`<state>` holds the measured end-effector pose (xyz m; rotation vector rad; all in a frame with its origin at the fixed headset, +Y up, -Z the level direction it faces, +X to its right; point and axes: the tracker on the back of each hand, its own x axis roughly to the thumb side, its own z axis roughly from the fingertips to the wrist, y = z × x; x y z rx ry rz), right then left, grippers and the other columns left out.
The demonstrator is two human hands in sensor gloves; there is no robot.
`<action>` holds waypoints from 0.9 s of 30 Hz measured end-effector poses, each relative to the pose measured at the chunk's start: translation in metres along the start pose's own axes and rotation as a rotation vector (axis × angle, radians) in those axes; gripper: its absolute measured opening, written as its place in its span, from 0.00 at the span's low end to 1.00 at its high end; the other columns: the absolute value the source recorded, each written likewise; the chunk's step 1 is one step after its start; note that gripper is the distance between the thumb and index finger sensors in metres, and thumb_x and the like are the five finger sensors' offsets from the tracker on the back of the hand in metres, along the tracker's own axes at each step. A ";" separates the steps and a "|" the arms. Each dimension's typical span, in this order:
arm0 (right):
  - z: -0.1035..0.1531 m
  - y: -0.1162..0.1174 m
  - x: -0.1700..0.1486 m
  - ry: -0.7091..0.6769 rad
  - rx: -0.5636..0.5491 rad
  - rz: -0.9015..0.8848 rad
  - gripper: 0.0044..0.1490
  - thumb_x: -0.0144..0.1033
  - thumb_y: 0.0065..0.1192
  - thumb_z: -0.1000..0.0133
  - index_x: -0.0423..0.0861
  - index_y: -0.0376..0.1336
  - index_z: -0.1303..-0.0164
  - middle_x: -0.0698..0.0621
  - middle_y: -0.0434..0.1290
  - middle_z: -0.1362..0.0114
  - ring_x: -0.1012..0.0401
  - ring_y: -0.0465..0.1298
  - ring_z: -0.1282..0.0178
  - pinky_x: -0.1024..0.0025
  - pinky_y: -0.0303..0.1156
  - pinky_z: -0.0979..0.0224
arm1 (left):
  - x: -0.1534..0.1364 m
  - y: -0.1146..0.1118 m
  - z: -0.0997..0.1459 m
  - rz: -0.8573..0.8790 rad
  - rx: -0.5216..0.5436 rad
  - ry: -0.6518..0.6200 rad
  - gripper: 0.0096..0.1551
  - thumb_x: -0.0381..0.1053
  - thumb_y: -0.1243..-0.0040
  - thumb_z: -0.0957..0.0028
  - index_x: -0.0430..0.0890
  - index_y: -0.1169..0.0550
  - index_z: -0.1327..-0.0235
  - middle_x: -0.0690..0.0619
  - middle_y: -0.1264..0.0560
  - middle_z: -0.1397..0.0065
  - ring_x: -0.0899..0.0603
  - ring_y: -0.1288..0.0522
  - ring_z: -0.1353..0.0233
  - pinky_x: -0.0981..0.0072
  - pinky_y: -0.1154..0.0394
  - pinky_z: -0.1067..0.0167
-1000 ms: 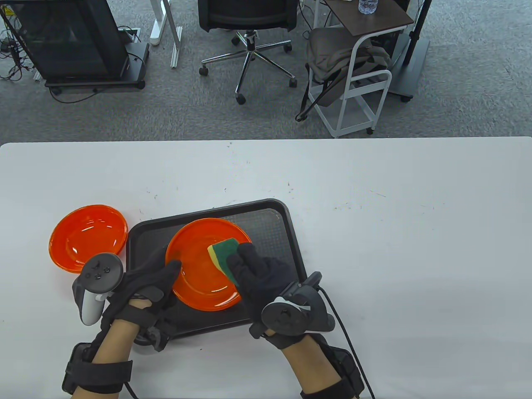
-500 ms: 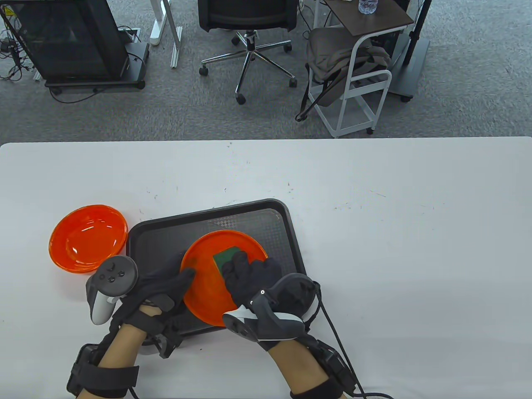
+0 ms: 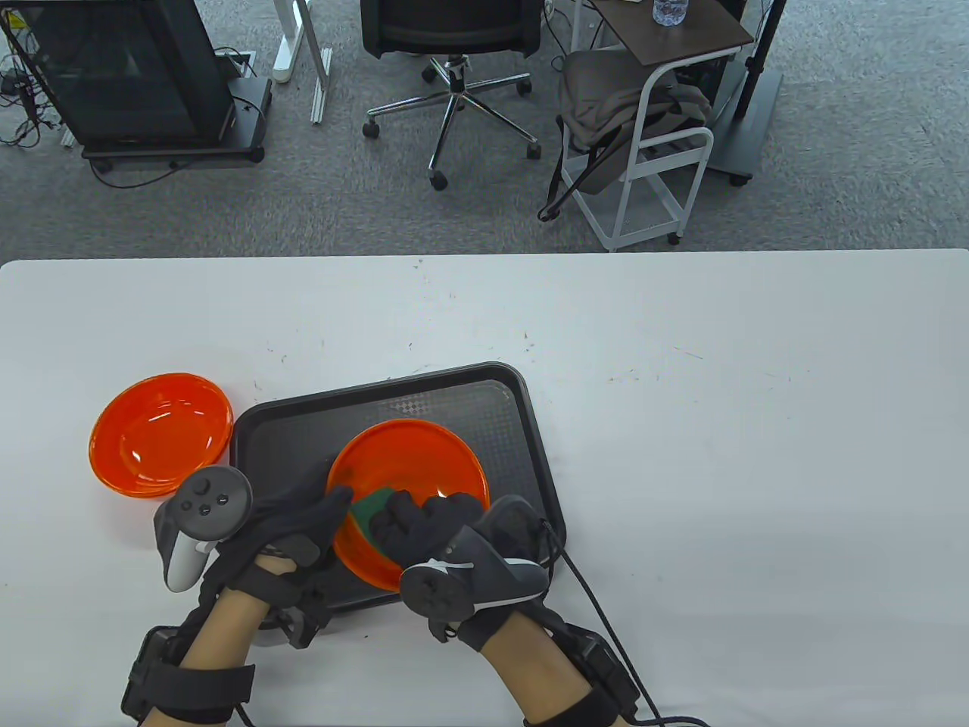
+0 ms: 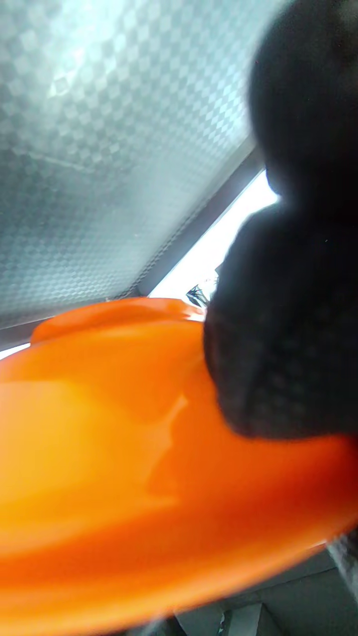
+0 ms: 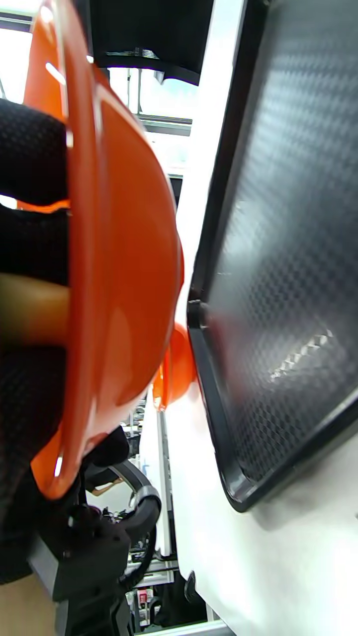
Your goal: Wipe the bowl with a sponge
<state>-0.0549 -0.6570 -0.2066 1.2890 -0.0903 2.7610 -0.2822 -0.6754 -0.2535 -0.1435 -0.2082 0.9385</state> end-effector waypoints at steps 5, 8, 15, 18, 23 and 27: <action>-0.001 -0.002 0.005 0.061 0.120 0.090 0.29 0.36 0.61 0.35 0.46 0.56 0.25 0.39 0.66 0.21 0.46 0.73 0.35 0.38 0.66 0.33 | -0.002 0.005 0.000 -0.021 0.030 0.007 0.35 0.59 0.42 0.43 0.39 0.29 0.30 0.46 0.16 0.67 0.54 0.15 0.80 0.66 0.15 0.80; -0.001 -0.002 0.005 0.106 0.156 0.144 0.28 0.36 0.61 0.36 0.46 0.57 0.26 0.38 0.66 0.21 0.45 0.72 0.34 0.38 0.65 0.34 | -0.002 0.006 0.000 -0.026 0.035 0.008 0.35 0.59 0.42 0.43 0.39 0.29 0.31 0.46 0.16 0.67 0.54 0.15 0.81 0.66 0.15 0.80; 0.000 -0.003 -0.005 0.225 0.122 0.308 0.29 0.37 0.61 0.35 0.46 0.56 0.25 0.38 0.66 0.21 0.46 0.72 0.34 0.40 0.66 0.34 | 0.000 0.001 -0.002 -0.011 -0.026 -0.009 0.35 0.59 0.41 0.43 0.38 0.29 0.32 0.47 0.16 0.68 0.55 0.15 0.82 0.67 0.15 0.81; -0.001 -0.003 -0.011 0.232 0.060 0.329 0.30 0.38 0.60 0.35 0.46 0.55 0.25 0.39 0.66 0.21 0.46 0.72 0.34 0.41 0.67 0.35 | 0.002 -0.004 -0.003 -0.005 -0.061 -0.022 0.35 0.58 0.42 0.43 0.37 0.29 0.32 0.46 0.16 0.68 0.55 0.15 0.82 0.67 0.15 0.81; -0.003 0.000 -0.011 0.155 -0.066 0.301 0.30 0.40 0.60 0.35 0.47 0.55 0.25 0.40 0.68 0.22 0.49 0.75 0.36 0.42 0.69 0.35 | 0.010 -0.008 -0.008 -0.017 -0.074 -0.047 0.35 0.59 0.42 0.43 0.37 0.29 0.31 0.47 0.16 0.68 0.55 0.15 0.81 0.67 0.15 0.81; 0.001 -0.003 -0.011 0.093 -0.147 0.221 0.30 0.41 0.60 0.35 0.47 0.55 0.25 0.41 0.69 0.23 0.50 0.76 0.36 0.42 0.69 0.35 | 0.018 -0.009 -0.009 -0.032 -0.053 -0.061 0.35 0.59 0.42 0.43 0.38 0.29 0.31 0.47 0.16 0.68 0.55 0.15 0.81 0.67 0.15 0.81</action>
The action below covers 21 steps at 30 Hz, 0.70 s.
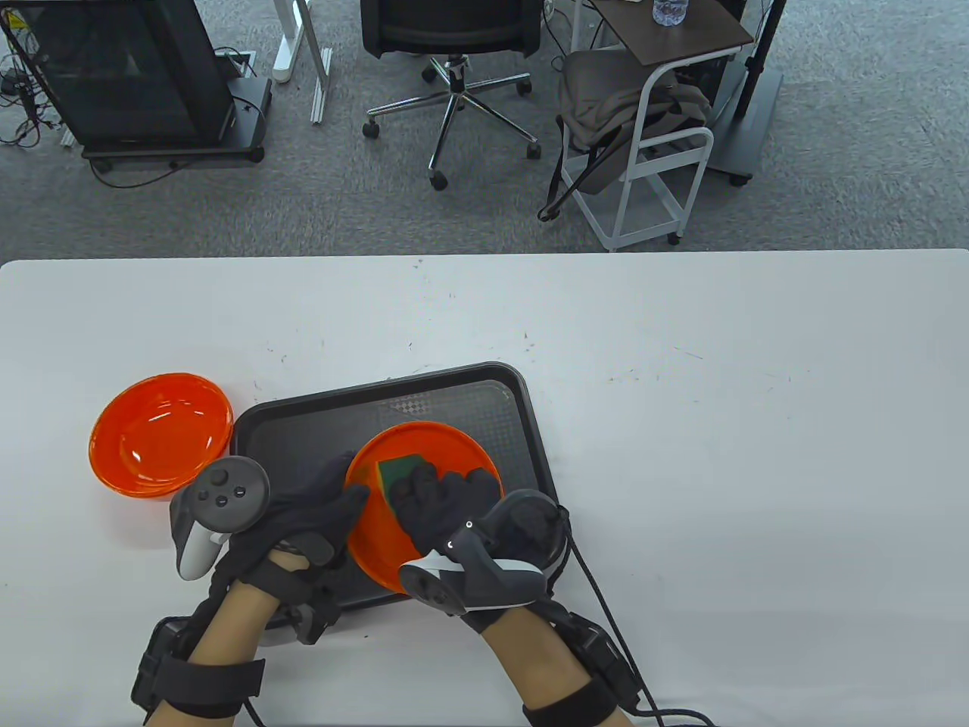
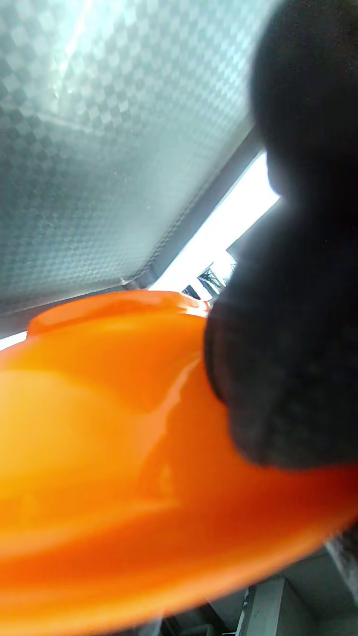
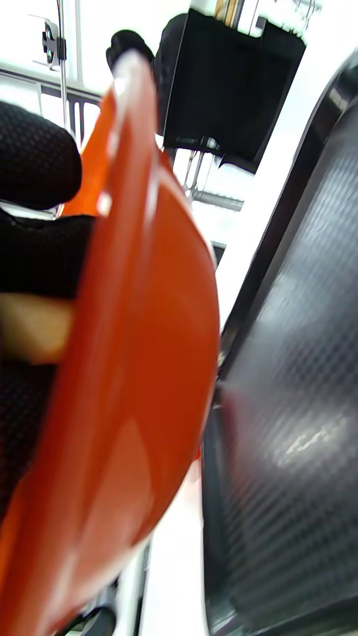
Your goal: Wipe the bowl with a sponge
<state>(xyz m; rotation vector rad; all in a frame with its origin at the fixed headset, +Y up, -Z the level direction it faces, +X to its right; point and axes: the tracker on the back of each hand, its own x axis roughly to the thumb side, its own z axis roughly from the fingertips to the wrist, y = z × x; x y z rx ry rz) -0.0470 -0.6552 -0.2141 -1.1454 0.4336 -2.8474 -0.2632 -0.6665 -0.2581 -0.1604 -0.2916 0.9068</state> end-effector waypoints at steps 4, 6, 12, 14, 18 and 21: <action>0.005 -0.003 0.003 -0.084 -0.032 -0.179 0.30 0.40 0.60 0.35 0.47 0.55 0.25 0.41 0.69 0.23 0.50 0.75 0.36 0.43 0.69 0.34 | 0.001 0.003 -0.001 0.014 0.026 -0.005 0.35 0.59 0.42 0.43 0.38 0.29 0.31 0.47 0.16 0.68 0.55 0.15 0.81 0.67 0.15 0.81; 0.005 -0.004 0.005 -0.118 -0.010 -0.267 0.30 0.40 0.60 0.35 0.47 0.55 0.25 0.40 0.69 0.23 0.49 0.75 0.36 0.42 0.69 0.34 | 0.001 0.007 0.000 0.012 0.043 -0.003 0.35 0.59 0.42 0.43 0.38 0.29 0.31 0.47 0.16 0.68 0.55 0.15 0.81 0.67 0.15 0.81; 0.003 -0.007 0.010 -0.109 0.197 -0.276 0.29 0.38 0.60 0.35 0.47 0.56 0.25 0.39 0.69 0.23 0.46 0.73 0.33 0.39 0.66 0.33 | -0.007 0.015 0.001 -0.060 0.090 0.028 0.34 0.59 0.41 0.44 0.38 0.27 0.32 0.47 0.15 0.69 0.55 0.15 0.82 0.67 0.15 0.82; 0.004 -0.006 0.011 -0.081 0.272 -0.225 0.29 0.38 0.60 0.35 0.47 0.56 0.25 0.40 0.69 0.23 0.45 0.72 0.32 0.38 0.66 0.33 | -0.010 0.015 0.000 -0.061 0.090 0.041 0.34 0.59 0.41 0.44 0.38 0.27 0.32 0.47 0.15 0.69 0.55 0.15 0.82 0.67 0.15 0.82; 0.002 -0.005 0.009 -0.013 0.350 -0.117 0.28 0.37 0.60 0.36 0.47 0.57 0.26 0.39 0.69 0.23 0.44 0.71 0.32 0.38 0.65 0.33 | -0.014 0.015 0.000 -0.043 0.079 0.050 0.34 0.58 0.41 0.44 0.38 0.27 0.32 0.47 0.15 0.69 0.55 0.15 0.82 0.67 0.15 0.82; 0.002 -0.004 0.007 0.042 0.375 -0.023 0.28 0.37 0.60 0.36 0.46 0.57 0.26 0.39 0.69 0.23 0.44 0.70 0.32 0.38 0.65 0.33 | -0.011 0.016 0.001 -0.050 0.075 0.046 0.34 0.58 0.41 0.44 0.37 0.27 0.33 0.47 0.15 0.70 0.55 0.15 0.83 0.67 0.15 0.82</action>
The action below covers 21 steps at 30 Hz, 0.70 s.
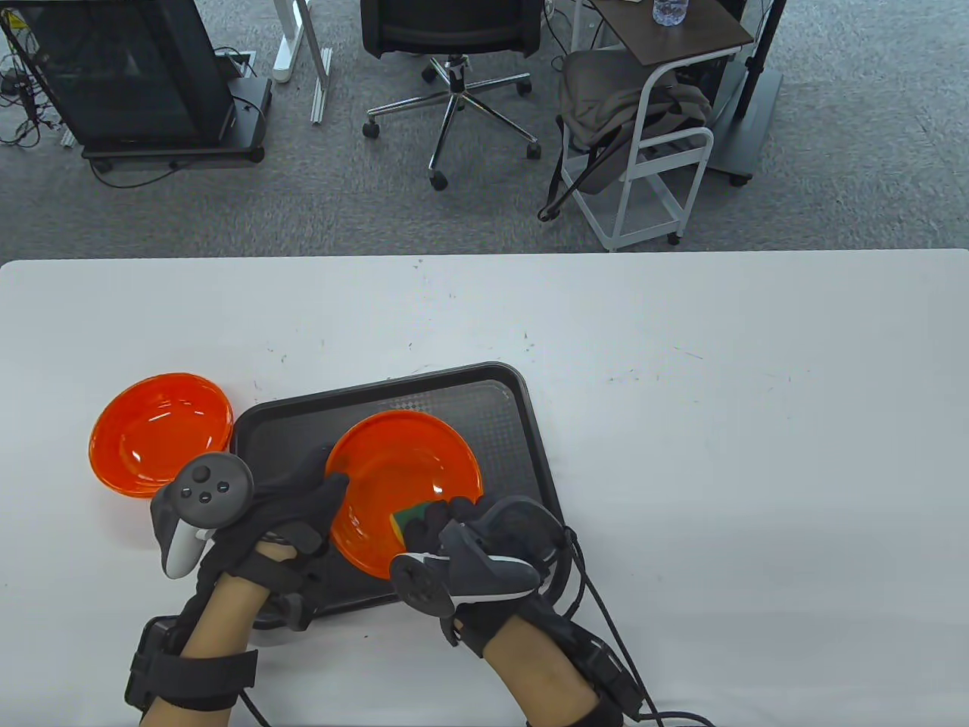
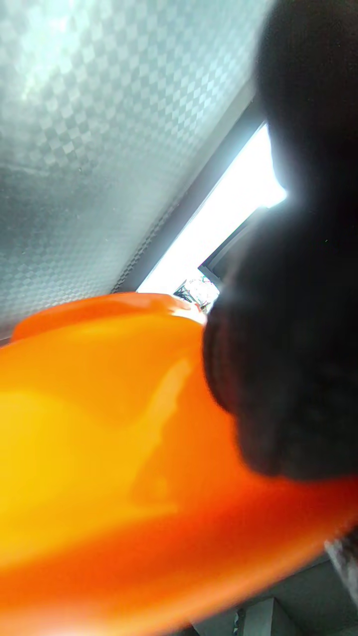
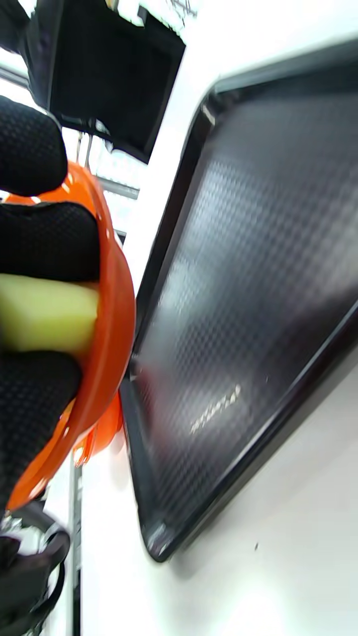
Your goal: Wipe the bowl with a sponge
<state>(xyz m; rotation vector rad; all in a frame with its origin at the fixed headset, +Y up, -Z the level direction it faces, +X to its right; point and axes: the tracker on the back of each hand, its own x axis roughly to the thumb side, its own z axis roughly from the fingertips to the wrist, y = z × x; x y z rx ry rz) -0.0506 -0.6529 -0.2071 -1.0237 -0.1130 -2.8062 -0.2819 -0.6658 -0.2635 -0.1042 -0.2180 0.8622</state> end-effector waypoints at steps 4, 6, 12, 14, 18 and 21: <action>-0.002 0.000 -0.004 0.077 -0.032 0.110 0.28 0.37 0.60 0.36 0.46 0.57 0.26 0.39 0.68 0.22 0.44 0.70 0.31 0.38 0.65 0.33 | 0.003 -0.001 0.001 0.004 -0.034 -0.005 0.34 0.58 0.41 0.44 0.36 0.26 0.34 0.47 0.15 0.71 0.55 0.15 0.84 0.68 0.15 0.83; -0.002 0.001 -0.006 0.102 -0.053 0.128 0.28 0.38 0.60 0.36 0.47 0.57 0.26 0.40 0.68 0.22 0.45 0.71 0.31 0.39 0.66 0.33 | 0.003 -0.004 0.002 0.017 -0.050 -0.009 0.34 0.58 0.41 0.44 0.35 0.26 0.35 0.47 0.15 0.71 0.55 0.15 0.84 0.68 0.15 0.84; -0.003 0.001 -0.007 0.127 -0.205 0.199 0.29 0.42 0.61 0.35 0.48 0.56 0.26 0.42 0.70 0.24 0.49 0.76 0.36 0.44 0.70 0.36 | 0.009 -0.014 0.004 0.033 -0.104 -0.037 0.34 0.58 0.41 0.44 0.35 0.26 0.35 0.47 0.15 0.71 0.56 0.15 0.84 0.68 0.15 0.84; -0.003 0.001 -0.006 0.106 -0.245 0.177 0.30 0.43 0.60 0.35 0.47 0.56 0.26 0.42 0.71 0.25 0.50 0.76 0.36 0.45 0.71 0.36 | 0.010 -0.016 0.006 0.038 -0.105 -0.046 0.34 0.58 0.41 0.44 0.35 0.27 0.34 0.47 0.15 0.71 0.56 0.15 0.84 0.68 0.15 0.84; -0.004 0.001 -0.006 0.032 -0.328 0.098 0.31 0.44 0.59 0.35 0.46 0.55 0.26 0.41 0.72 0.26 0.51 0.78 0.37 0.47 0.72 0.37 | 0.011 -0.018 0.007 0.061 -0.109 -0.057 0.34 0.58 0.42 0.43 0.36 0.27 0.33 0.47 0.15 0.70 0.56 0.15 0.83 0.68 0.15 0.83; -0.006 0.005 -0.009 -0.025 -0.380 -0.060 0.31 0.44 0.58 0.35 0.43 0.55 0.26 0.40 0.73 0.28 0.51 0.79 0.38 0.47 0.73 0.37 | 0.012 -0.022 0.006 0.063 -0.114 -0.061 0.34 0.58 0.42 0.43 0.36 0.28 0.33 0.47 0.15 0.70 0.55 0.15 0.83 0.68 0.15 0.83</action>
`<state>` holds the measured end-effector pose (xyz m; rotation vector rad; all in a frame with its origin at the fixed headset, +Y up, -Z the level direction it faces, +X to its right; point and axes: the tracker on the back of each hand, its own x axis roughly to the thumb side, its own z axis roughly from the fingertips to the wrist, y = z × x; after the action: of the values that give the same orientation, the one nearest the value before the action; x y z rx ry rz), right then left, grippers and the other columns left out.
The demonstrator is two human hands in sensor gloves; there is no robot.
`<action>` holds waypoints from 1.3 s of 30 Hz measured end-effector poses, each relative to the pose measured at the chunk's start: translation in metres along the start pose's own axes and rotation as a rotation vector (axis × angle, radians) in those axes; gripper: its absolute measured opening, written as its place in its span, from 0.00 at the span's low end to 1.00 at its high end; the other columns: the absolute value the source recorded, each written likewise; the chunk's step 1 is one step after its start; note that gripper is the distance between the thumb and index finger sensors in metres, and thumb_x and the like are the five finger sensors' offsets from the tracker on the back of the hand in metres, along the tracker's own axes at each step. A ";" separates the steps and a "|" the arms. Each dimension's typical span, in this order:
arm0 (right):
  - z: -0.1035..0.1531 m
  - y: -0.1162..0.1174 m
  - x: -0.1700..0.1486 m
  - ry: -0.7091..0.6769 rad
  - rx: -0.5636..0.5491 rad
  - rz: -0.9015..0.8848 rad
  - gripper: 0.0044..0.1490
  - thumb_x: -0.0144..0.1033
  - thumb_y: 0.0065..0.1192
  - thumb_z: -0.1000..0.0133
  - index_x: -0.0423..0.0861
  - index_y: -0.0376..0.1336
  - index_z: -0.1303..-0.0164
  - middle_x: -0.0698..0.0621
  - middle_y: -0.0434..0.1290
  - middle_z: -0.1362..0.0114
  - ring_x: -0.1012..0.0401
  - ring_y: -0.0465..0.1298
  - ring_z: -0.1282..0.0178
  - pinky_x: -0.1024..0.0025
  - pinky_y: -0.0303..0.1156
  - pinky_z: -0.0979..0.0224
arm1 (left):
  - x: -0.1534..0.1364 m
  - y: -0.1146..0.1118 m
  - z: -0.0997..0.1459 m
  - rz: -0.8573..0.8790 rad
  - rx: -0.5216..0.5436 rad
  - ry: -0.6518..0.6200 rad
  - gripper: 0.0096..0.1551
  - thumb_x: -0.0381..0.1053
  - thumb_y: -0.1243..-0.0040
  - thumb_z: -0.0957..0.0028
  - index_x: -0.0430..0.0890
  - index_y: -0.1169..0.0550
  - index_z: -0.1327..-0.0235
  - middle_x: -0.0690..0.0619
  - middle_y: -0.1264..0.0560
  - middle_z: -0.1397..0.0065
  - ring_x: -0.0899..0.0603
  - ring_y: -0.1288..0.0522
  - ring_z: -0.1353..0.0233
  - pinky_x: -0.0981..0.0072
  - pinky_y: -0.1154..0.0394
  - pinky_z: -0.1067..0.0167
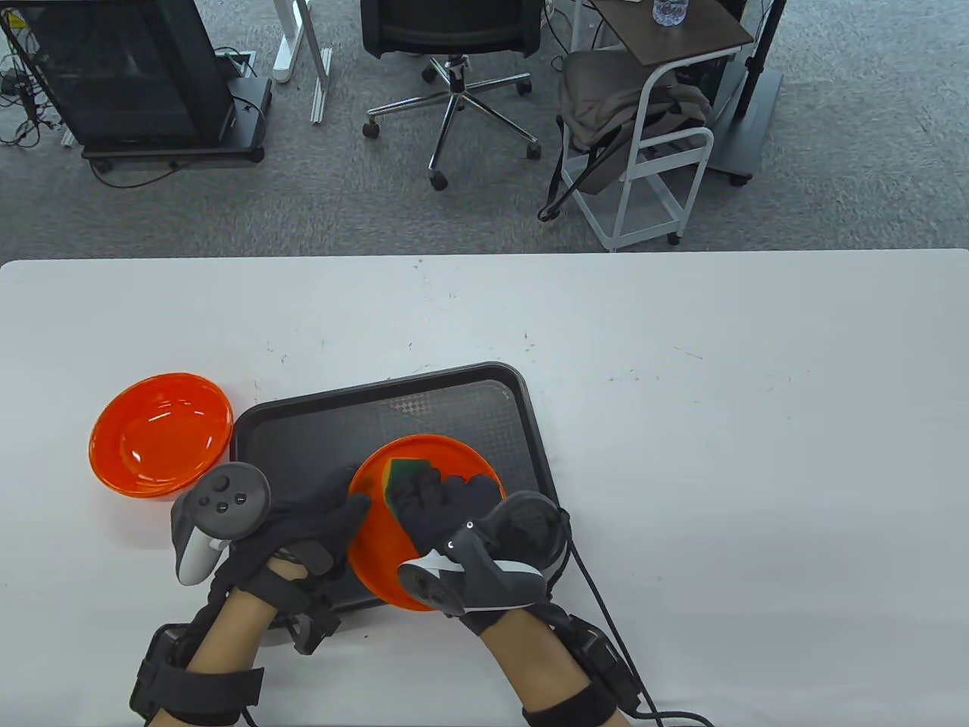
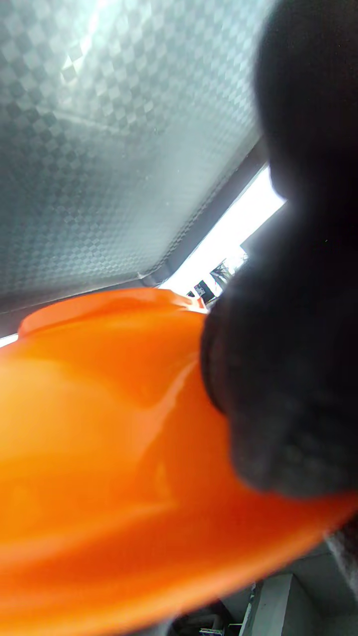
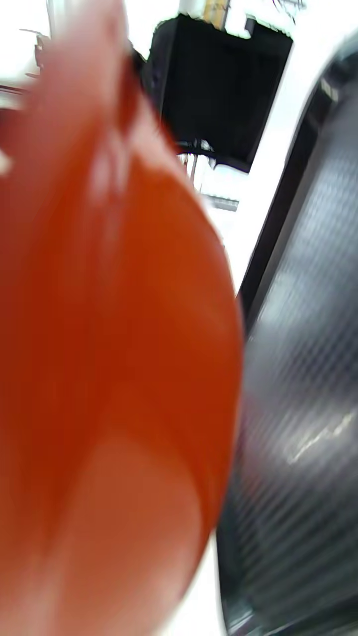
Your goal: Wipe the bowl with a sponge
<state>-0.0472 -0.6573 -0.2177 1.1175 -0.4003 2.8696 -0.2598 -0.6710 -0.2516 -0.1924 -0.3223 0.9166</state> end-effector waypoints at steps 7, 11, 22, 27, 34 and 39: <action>0.002 0.006 -0.004 -0.042 -0.040 -0.327 0.32 0.43 0.59 0.35 0.40 0.54 0.27 0.38 0.72 0.29 0.51 0.78 0.38 0.47 0.73 0.37 | 0.000 -0.002 0.000 0.003 0.035 -0.008 0.35 0.59 0.44 0.43 0.37 0.28 0.32 0.46 0.15 0.69 0.55 0.15 0.82 0.68 0.15 0.83; 0.003 0.005 -0.002 -0.073 -0.053 -0.385 0.32 0.43 0.59 0.35 0.41 0.54 0.27 0.39 0.72 0.28 0.51 0.78 0.38 0.47 0.72 0.37 | 0.002 0.002 0.003 -0.002 0.092 -0.013 0.34 0.59 0.44 0.43 0.38 0.27 0.32 0.46 0.15 0.69 0.55 0.15 0.82 0.68 0.15 0.82; 0.002 0.000 0.014 -0.149 0.069 -0.381 0.30 0.41 0.59 0.35 0.45 0.55 0.25 0.39 0.70 0.25 0.48 0.75 0.34 0.42 0.69 0.34 | -0.006 0.025 0.006 -0.068 0.215 0.025 0.33 0.59 0.42 0.44 0.39 0.25 0.34 0.47 0.15 0.70 0.55 0.15 0.83 0.68 0.15 0.83; 0.003 -0.007 0.017 -0.136 0.151 -0.213 0.30 0.40 0.58 0.35 0.48 0.55 0.24 0.40 0.69 0.22 0.46 0.72 0.31 0.40 0.67 0.33 | -0.011 0.035 0.007 -0.060 0.249 0.041 0.32 0.58 0.42 0.44 0.39 0.25 0.34 0.47 0.15 0.70 0.55 0.15 0.83 0.68 0.15 0.83; 0.007 -0.018 0.013 -0.084 0.156 0.064 0.29 0.40 0.58 0.35 0.51 0.55 0.24 0.38 0.65 0.19 0.43 0.68 0.27 0.37 0.64 0.31 | -0.023 0.046 0.009 0.014 0.262 0.070 0.33 0.58 0.42 0.44 0.38 0.25 0.34 0.47 0.15 0.69 0.55 0.15 0.82 0.68 0.15 0.82; 0.013 -0.027 0.003 -0.034 0.044 0.165 0.29 0.40 0.58 0.35 0.52 0.55 0.24 0.39 0.65 0.19 0.44 0.68 0.27 0.37 0.64 0.31 | -0.030 0.051 0.010 0.097 0.268 0.080 0.33 0.58 0.42 0.43 0.38 0.26 0.34 0.47 0.15 0.69 0.55 0.15 0.82 0.68 0.15 0.82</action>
<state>-0.0374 -0.6348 -0.2000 1.1960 -0.4529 3.0184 -0.3182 -0.6644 -0.2632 0.0024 -0.1146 1.0350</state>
